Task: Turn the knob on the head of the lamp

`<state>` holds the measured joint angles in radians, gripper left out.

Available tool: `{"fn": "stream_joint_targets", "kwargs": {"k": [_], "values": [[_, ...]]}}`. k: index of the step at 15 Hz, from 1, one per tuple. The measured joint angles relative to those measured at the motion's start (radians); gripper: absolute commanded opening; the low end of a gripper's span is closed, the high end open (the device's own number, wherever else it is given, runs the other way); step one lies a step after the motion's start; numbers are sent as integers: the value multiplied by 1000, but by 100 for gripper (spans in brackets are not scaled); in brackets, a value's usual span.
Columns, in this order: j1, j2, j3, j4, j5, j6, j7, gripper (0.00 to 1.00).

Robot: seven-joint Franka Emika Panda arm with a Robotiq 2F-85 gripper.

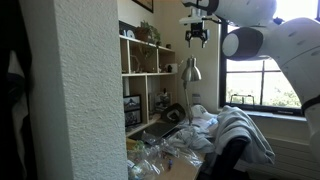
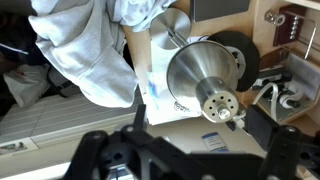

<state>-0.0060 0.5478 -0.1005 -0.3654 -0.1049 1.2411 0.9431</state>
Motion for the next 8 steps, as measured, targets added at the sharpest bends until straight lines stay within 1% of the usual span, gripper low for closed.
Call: {"fn": "stream_joint_targets", "kwargs": {"k": [8], "values": [[39, -50, 0, 0, -11, -116, -447, 100]]}}
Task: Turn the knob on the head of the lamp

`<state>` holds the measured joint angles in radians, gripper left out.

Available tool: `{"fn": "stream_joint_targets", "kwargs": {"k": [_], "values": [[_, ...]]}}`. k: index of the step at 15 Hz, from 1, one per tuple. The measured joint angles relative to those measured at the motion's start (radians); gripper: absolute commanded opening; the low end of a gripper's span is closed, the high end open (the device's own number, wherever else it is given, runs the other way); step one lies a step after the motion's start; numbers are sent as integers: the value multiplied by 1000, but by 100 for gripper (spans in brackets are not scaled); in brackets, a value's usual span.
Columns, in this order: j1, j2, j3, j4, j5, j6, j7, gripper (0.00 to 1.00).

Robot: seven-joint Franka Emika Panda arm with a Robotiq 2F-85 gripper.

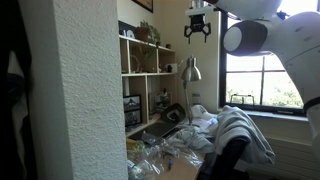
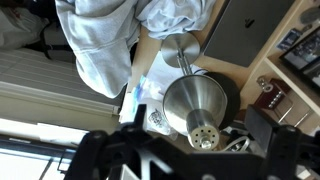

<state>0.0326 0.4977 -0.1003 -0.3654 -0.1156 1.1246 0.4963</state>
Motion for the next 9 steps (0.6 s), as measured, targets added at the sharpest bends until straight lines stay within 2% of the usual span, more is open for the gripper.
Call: {"fn": "stream_joint_targets", "kwargs": {"k": [4, 9], "values": [[14, -7, 4, 0, 0, -42, -215, 100], [13, -4, 4, 0, 0, -42, -220, 100]]}}
